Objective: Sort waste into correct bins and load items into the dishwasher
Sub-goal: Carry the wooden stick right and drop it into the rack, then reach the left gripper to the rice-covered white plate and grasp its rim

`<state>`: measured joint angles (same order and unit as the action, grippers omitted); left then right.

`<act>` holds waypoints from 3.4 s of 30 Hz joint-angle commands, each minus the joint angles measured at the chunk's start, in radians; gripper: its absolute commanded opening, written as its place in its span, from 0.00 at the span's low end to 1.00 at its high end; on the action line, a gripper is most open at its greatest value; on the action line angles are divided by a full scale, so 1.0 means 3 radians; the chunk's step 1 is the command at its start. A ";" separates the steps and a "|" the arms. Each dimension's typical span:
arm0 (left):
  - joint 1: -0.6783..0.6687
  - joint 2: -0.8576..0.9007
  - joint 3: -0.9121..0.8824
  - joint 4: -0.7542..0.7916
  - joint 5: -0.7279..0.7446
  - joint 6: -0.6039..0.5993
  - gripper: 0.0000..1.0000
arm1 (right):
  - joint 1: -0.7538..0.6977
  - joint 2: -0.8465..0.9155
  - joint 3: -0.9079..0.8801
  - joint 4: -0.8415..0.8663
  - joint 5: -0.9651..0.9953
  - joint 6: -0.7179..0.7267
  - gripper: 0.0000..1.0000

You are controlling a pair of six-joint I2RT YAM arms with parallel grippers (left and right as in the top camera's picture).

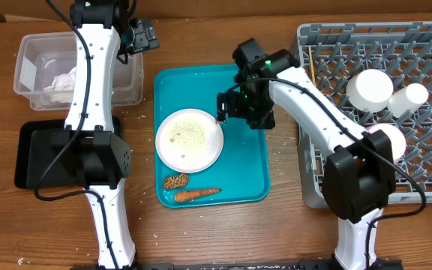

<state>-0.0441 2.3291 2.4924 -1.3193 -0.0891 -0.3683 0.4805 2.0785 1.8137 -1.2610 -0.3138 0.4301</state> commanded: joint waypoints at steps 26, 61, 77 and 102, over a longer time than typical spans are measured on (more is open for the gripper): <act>-0.0010 0.0004 -0.0013 -0.0001 0.0014 -0.0070 1.00 | -0.1933 -0.1734 0.0113 -0.0504 0.1469 0.0328 1.00; -0.1330 -0.0337 -0.0052 -0.1236 0.0556 -0.0262 1.00 | -0.2482 -0.1710 0.0111 -0.0492 0.1289 0.0327 1.00; -0.1645 -0.1282 -0.2164 -0.0179 0.0539 -0.0384 1.00 | -0.2482 -0.1710 0.0111 -0.0492 0.1289 0.0327 1.00; -0.1846 -0.0416 -0.2279 0.0328 0.0326 -0.0860 0.79 | -0.2482 -0.1710 0.0111 -0.0493 0.1289 0.0327 1.00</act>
<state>-0.5743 2.2070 1.8122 -1.2217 0.0875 -0.5377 -0.2638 1.5673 1.8328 -1.4136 0.0742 0.5232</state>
